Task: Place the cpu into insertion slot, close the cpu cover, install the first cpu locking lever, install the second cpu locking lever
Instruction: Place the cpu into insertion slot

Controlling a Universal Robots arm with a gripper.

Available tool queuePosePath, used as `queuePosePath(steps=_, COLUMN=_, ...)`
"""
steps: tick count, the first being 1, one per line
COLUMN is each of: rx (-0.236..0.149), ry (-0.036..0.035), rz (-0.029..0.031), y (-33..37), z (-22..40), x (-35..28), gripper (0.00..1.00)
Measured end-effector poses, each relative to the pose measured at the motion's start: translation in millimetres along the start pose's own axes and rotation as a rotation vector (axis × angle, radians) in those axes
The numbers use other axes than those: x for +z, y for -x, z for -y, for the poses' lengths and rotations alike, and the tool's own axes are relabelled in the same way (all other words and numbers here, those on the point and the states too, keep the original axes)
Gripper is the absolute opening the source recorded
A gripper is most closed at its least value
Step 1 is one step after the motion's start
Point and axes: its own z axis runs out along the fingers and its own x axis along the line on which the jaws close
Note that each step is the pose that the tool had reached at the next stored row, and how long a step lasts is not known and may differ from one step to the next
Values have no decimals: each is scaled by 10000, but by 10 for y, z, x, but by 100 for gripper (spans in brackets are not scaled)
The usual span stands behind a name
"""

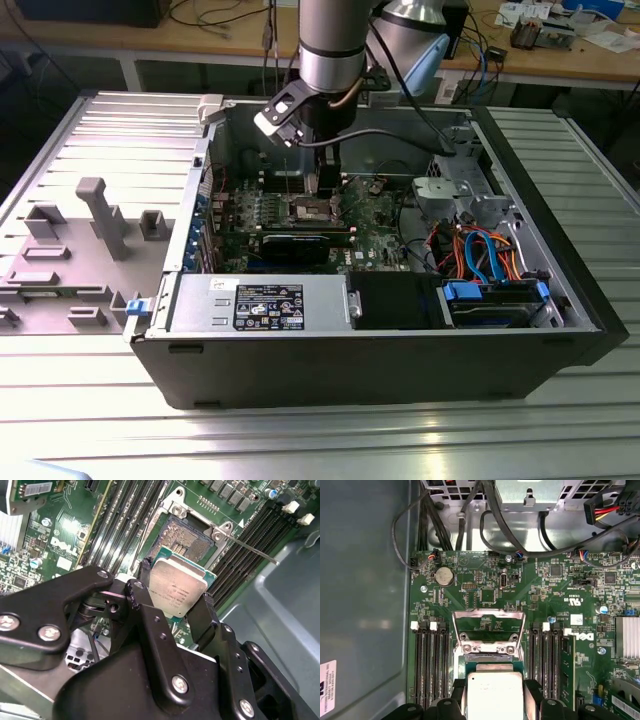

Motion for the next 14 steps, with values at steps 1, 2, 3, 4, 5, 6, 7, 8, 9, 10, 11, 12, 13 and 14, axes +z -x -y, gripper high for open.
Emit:
queuePosePath(steps=1, rx=0, ry=0, rz=-1, y=0, z=1, x=16, gripper=54)
queuePosePath(steps=2, rx=3, ry=9, rz=-1, y=0, z=5, x=29, gripper=54)
queuePosePath(steps=3, rx=2, ry=17, rz=-1, y=1, z=8, x=40, gripper=54)
queuePosePath(steps=4, rx=0, ry=21, rz=-1, y=1, z=10, x=51, gripper=54)
queuePosePath(steps=5, rx=-1, ry=21, rz=1, y=1, z=11, x=53, gripper=54)
queuePosePath(steps=6, rx=-1, ry=20, rz=2, y=1, z=11, x=53, gripper=54)
queuePosePath(steps=7, rx=-1, ry=20, rz=1, y=1, z=11, x=53, gripper=54)
queuePosePath(steps=8, rx=0, ry=21, rz=-1, y=1, z=11, x=62, gripper=54)
queuePosePath(steps=9, rx=0, ry=21, rz=-2, y=2, z=12, x=71, gripper=54)
queuePosePath(steps=10, rx=0, ry=21, rz=-2, y=2, z=12, x=71, gripper=54)
queuePosePath(steps=11, rx=0, ry=21, rz=-2, y=2, z=12, x=71, gripper=54)
queuePosePath(steps=12, rx=0, ry=21, rz=-2, y=2, z=12, x=72, gripper=54)
queuePosePath(steps=13, rx=0, ry=21, rz=-2, y=2, z=12, x=72, gripper=54)
queuePosePath(steps=14, rx=0, ry=21, rz=-2, y=2, z=11, x=72, gripper=54)
